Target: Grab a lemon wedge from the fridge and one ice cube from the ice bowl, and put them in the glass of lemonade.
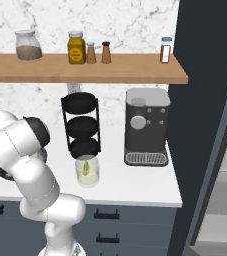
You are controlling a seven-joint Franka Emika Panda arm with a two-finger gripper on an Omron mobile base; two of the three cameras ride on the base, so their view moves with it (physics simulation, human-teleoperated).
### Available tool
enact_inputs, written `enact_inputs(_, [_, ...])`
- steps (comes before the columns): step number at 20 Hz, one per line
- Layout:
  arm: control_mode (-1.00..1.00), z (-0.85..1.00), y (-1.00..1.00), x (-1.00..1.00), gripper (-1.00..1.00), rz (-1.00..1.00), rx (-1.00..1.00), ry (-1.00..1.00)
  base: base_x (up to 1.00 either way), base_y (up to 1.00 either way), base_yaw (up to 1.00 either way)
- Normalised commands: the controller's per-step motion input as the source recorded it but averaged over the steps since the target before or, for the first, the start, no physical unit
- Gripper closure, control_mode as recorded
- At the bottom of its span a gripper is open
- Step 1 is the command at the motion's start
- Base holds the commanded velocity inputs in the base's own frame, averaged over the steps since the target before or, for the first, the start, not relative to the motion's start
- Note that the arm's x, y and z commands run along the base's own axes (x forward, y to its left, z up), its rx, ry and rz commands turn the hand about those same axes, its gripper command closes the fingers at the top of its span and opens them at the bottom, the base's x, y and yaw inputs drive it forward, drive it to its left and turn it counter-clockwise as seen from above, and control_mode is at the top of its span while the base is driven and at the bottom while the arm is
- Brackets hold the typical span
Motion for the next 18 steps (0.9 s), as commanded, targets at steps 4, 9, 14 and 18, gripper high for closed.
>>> enact_inputs(4, [-1.00,0.00,0.00,0.10,-1.00,-0.06,0.00,0.00,0.00,0.00,0.00])
enact_inputs(9, [-1.00,-0.01,-0.01,-0.02,-1.00,-0.01,0.00,0.00,0.00,0.00,0.00])
enact_inputs(14, [-1.00,-0.05,0.00,-0.13,-1.00,0.00,0.00,0.00,0.00,0.00,0.00])
enact_inputs(18, [-1.00,0.00,0.00,0.00,-1.00,0.00,0.00,0.00,0.00,0.00,0.00])
